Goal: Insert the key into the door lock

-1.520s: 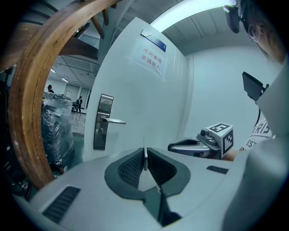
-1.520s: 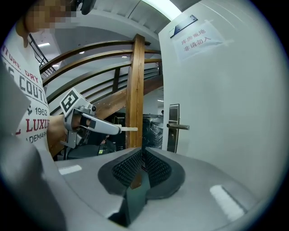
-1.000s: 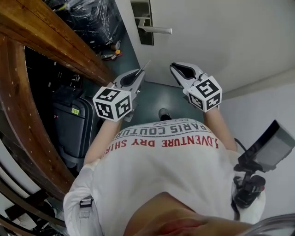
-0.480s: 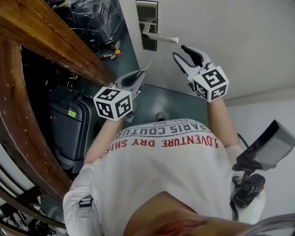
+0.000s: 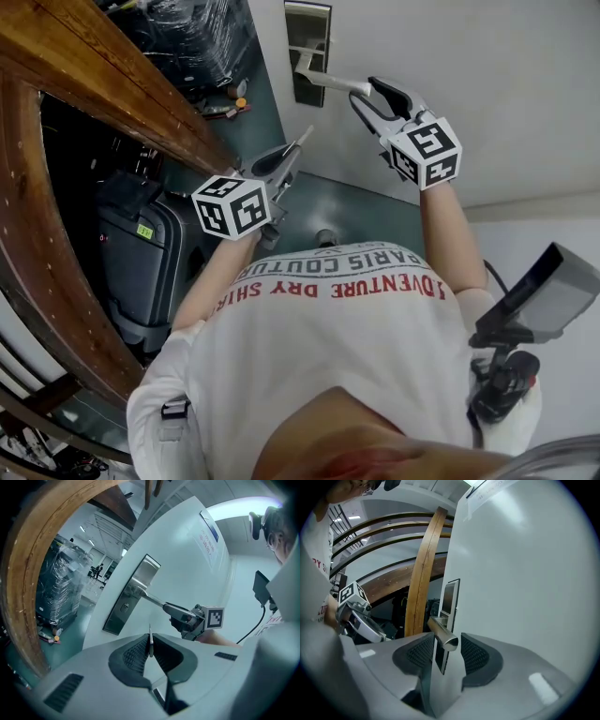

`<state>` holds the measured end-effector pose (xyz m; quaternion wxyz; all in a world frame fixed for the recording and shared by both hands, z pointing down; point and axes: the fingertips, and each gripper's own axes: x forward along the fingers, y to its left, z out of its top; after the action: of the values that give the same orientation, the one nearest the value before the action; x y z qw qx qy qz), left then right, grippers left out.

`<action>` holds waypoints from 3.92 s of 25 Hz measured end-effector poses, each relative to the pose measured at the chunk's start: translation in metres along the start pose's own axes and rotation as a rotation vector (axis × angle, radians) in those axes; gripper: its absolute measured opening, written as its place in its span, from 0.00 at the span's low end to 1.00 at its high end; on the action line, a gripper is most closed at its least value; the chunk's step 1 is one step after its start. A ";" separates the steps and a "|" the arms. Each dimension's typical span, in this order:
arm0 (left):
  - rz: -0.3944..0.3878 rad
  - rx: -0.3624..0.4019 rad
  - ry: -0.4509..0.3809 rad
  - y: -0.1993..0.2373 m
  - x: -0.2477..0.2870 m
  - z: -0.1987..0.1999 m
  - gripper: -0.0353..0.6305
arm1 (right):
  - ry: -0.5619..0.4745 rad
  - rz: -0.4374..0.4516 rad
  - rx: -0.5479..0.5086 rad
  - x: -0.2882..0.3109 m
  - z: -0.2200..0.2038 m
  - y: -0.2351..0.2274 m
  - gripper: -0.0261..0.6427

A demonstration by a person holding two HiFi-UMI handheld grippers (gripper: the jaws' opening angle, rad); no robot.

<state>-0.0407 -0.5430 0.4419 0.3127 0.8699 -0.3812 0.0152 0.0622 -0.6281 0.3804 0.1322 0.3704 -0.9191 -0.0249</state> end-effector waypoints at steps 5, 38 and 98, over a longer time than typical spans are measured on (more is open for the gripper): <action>-0.022 -0.067 -0.004 0.003 0.004 -0.005 0.09 | 0.001 0.021 -0.016 0.001 -0.001 0.004 0.27; -0.135 -0.828 -0.368 0.064 0.082 0.036 0.09 | 0.016 0.006 0.020 0.000 0.001 0.002 0.27; -0.214 0.251 -0.215 -0.109 -0.076 0.012 0.06 | -0.003 0.008 0.130 -0.120 0.022 0.146 0.11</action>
<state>-0.0237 -0.4442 0.3541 0.1589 0.9343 -0.3127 -0.0639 0.0409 -0.4415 0.3537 0.1063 0.3746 -0.9204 0.0349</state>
